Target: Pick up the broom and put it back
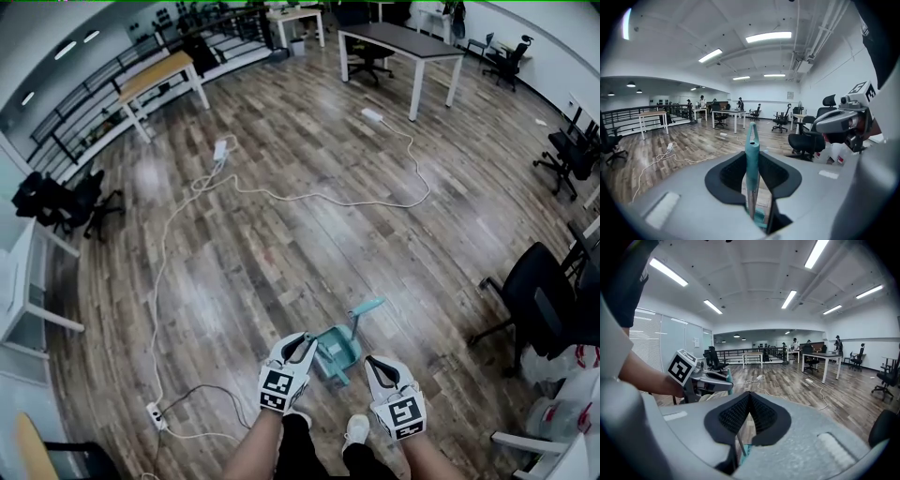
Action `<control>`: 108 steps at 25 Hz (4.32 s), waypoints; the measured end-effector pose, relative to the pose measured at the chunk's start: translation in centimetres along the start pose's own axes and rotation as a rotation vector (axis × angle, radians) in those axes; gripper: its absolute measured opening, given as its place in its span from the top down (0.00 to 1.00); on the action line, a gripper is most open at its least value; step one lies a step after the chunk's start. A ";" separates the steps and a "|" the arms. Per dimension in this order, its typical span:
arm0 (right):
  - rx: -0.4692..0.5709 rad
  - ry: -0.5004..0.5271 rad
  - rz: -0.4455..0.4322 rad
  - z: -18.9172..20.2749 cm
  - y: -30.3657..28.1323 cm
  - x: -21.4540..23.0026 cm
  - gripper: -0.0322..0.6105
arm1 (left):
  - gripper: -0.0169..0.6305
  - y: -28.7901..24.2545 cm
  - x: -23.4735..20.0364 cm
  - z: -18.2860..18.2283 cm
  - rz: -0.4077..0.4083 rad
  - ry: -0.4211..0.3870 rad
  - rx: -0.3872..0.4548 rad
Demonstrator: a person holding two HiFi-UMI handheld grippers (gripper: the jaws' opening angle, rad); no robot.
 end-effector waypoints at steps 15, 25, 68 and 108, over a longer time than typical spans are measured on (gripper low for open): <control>0.123 0.114 -0.047 -8.7 1.4 -1.4 0.95 | 0.82 8.4 -0.8 -10.4 -0.055 -0.018 0.186; 0.185 0.198 -0.072 -13.0 1.7 -2.3 0.95 | 0.82 12.6 -1.7 -14.4 -0.093 -0.001 0.302; 0.141 0.157 -0.041 -10.6 -0.1 -1.1 0.95 | 0.82 10.2 -1.8 -11.6 -0.055 0.034 0.243; -0.006 -0.052 0.068 -0.3 -1.4 1.9 0.95 | 0.82 1.0 -0.6 1.6 0.094 -0.044 -0.048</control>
Point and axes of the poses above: the fingertips, and each gripper's own axes: y backward along the fingers, x to its right, z out of its underside, the point moved 3 cm from there along y, backward along the fingers, and after that the axes turned 15 degrees about -z, right-handed, at the moved point
